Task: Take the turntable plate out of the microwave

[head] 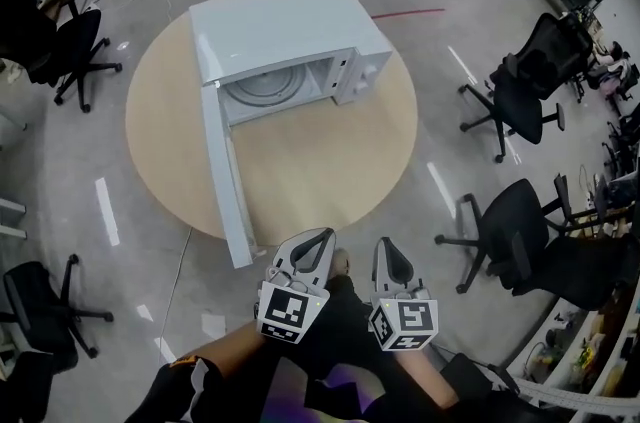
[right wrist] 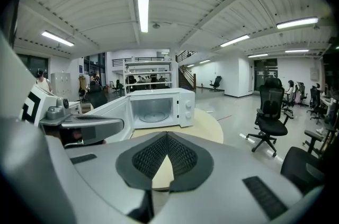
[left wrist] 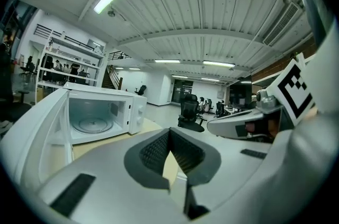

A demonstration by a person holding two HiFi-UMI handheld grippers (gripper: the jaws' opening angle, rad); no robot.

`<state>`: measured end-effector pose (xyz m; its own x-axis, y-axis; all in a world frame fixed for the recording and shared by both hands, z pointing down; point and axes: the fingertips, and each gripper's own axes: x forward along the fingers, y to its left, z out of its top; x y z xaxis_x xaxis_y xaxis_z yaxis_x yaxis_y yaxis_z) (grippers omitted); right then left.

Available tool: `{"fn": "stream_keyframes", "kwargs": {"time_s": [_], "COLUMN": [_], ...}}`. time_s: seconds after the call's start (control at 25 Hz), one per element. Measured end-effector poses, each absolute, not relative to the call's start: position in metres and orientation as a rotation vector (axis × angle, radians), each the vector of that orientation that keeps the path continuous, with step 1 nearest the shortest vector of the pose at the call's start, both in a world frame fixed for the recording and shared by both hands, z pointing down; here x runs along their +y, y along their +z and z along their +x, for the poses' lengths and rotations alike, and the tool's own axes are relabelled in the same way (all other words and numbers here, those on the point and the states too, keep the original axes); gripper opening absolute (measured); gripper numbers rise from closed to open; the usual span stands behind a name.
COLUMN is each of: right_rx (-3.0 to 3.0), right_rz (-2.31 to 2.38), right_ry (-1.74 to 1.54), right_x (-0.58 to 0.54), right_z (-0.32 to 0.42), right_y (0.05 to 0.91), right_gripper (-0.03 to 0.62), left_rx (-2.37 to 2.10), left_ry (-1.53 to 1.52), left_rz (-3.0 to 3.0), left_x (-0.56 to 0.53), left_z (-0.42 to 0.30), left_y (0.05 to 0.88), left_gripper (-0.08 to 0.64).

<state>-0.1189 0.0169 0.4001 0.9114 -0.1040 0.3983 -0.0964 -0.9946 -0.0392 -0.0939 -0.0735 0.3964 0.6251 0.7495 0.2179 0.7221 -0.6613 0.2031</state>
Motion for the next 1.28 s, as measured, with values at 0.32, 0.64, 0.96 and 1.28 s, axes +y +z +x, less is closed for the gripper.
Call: {"fn": "stream_keyframes", "kwargs": {"time_s": [0.32,0.64,0.96,1.28], "right_rx": [0.384,0.617,0.793,0.921], "right_rz": [-3.036,-2.995,-2.944,-2.889], "right_ry": [-0.605,-0.552,-0.54,-0.512], "right_x": [0.042,0.082,0.119,0.115], "right_z": [-0.054,-0.002,0.027,0.051], "right_y": [0.398,0.387,0.396,0.397], "right_gripper": [0.017,0.017,0.017,0.017], "left_rx": [0.993,0.734,0.52,0.387], "left_ry": [0.429,0.469,0.472,0.466], "left_rz": [2.869,2.926,3.001,3.044], "left_x": [-0.061,-0.026,0.003,0.005], "left_z": [-0.05,-0.017,-0.001,0.009], "left_y": [0.389,0.384,0.388,0.39], "left_gripper": [0.046,0.046,0.046,0.046]}}
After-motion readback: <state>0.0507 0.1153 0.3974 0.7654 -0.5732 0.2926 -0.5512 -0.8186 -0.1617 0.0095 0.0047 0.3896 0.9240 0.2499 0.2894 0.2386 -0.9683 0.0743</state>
